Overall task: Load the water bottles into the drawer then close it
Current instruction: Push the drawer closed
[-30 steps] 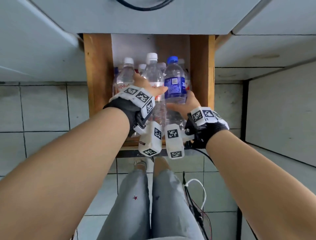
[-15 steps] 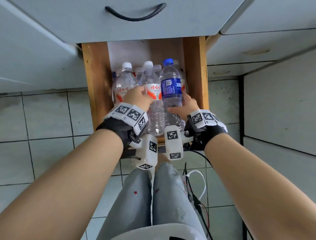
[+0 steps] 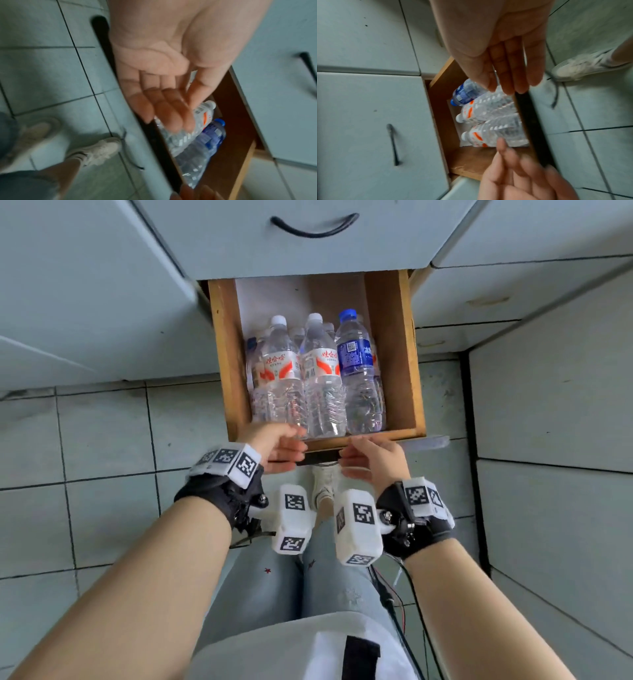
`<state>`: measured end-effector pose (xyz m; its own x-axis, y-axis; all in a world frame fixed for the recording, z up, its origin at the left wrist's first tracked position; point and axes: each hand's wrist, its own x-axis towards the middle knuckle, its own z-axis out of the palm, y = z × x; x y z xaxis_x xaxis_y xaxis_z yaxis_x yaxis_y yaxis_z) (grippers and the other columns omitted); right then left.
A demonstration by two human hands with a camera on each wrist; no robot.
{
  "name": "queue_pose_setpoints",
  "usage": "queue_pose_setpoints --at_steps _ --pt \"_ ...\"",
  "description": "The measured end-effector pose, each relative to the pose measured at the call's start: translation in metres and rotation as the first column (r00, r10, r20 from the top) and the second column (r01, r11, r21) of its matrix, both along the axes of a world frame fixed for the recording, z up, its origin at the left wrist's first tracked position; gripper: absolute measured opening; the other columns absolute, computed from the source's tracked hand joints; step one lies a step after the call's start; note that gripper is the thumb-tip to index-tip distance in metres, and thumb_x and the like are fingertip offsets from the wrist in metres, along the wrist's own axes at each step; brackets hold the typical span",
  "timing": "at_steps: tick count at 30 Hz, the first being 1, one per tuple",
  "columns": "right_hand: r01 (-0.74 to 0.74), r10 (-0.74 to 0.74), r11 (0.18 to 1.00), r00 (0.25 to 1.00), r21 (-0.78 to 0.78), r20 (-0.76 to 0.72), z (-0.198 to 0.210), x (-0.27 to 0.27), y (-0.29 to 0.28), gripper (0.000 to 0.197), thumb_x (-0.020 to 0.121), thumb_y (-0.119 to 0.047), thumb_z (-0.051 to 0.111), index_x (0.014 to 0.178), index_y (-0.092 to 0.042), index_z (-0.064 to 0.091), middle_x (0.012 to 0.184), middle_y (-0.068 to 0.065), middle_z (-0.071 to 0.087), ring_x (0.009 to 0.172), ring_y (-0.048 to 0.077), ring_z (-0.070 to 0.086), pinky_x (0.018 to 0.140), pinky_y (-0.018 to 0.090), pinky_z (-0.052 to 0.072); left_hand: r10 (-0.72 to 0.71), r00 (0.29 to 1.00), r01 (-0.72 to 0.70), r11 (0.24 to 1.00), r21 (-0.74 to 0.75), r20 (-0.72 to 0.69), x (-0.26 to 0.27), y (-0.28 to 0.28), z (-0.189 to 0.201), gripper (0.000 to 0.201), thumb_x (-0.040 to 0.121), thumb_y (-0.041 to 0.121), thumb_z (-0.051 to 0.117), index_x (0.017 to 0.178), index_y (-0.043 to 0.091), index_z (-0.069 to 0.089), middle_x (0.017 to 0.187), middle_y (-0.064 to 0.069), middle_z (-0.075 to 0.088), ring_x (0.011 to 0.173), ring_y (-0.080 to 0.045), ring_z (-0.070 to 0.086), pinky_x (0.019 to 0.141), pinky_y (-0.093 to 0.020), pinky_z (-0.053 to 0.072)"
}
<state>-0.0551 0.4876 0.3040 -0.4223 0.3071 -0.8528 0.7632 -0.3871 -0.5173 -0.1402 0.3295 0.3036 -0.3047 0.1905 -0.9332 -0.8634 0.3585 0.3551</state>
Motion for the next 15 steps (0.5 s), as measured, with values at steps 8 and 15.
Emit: queue_pose_setpoints --at_steps 8,15 --pt "0.025 -0.009 0.997 0.974 -0.07 0.227 -0.015 0.008 0.001 0.011 0.091 -0.001 0.039 0.1 -0.002 0.043 0.082 0.014 0.054 0.06 0.023 0.059 0.055 0.031 0.054 0.059 0.975 -0.028 0.989 -0.144 0.212 0.043 -0.028 -0.002 0.015 0.091 0.023 0.047 0.08 0.015 0.054 0.077 -0.003 0.064 0.067 -0.017 0.059 0.059 -0.027 0.045" --pt "0.08 -0.056 0.995 0.952 -0.067 0.302 -0.028 0.003 0.007 0.023 0.081 0.015 0.027 0.094 0.006 0.044 0.073 0.017 0.055 0.062 0.029 0.059 0.053 0.037 0.054 0.279 0.96 -0.258 0.923 -0.286 0.034 0.054 -0.002 -0.023 0.015 0.081 0.008 0.05 0.066 0.007 0.052 0.065 -0.005 0.054 0.061 -0.017 0.056 0.063 -0.031 0.051"
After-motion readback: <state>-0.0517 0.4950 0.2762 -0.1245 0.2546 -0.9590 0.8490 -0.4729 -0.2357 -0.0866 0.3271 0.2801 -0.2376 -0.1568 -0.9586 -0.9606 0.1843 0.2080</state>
